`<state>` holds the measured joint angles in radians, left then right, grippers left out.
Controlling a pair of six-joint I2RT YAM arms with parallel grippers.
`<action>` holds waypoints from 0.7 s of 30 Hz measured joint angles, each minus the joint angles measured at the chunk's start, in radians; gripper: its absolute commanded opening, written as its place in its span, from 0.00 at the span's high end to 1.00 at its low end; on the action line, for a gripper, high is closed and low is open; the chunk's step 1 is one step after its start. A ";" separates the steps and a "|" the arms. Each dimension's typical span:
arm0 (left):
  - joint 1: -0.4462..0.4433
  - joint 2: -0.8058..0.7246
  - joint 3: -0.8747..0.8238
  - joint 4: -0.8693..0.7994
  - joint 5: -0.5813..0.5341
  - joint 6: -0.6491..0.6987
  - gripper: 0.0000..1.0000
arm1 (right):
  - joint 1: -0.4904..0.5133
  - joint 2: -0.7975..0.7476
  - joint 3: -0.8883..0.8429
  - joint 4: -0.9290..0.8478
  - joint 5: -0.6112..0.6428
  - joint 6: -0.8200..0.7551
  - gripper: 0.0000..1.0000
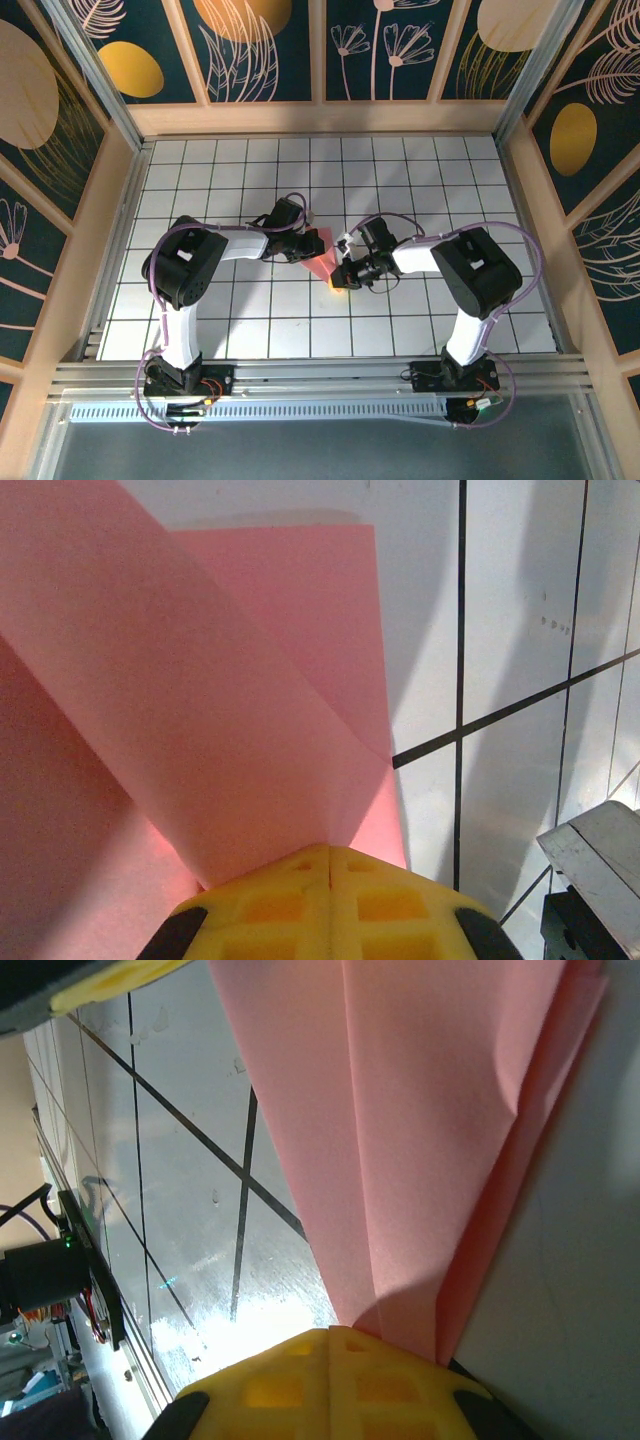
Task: Fold a paper plane with a square sheet of paper (fold left side to right side)
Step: Fourth fold the wing at the center of the table.
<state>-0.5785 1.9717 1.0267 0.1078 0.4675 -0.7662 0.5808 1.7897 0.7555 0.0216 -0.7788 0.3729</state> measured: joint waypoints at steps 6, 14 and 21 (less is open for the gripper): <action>-0.001 0.000 0.000 0.000 -0.001 0.000 1.00 | 0.006 -0.024 -0.028 0.001 0.000 -0.004 1.00; -0.001 0.000 0.000 0.000 -0.001 0.000 1.00 | 0.014 -0.092 -0.050 -0.127 0.003 -0.019 1.00; -0.001 -0.001 0.000 0.000 -0.001 0.000 1.00 | -0.025 -0.183 -0.027 -0.150 -0.007 -0.021 1.00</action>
<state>-0.5793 1.9709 1.0267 0.1074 0.4664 -0.7662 0.5556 1.6066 0.7288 -0.1284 -0.7860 0.3523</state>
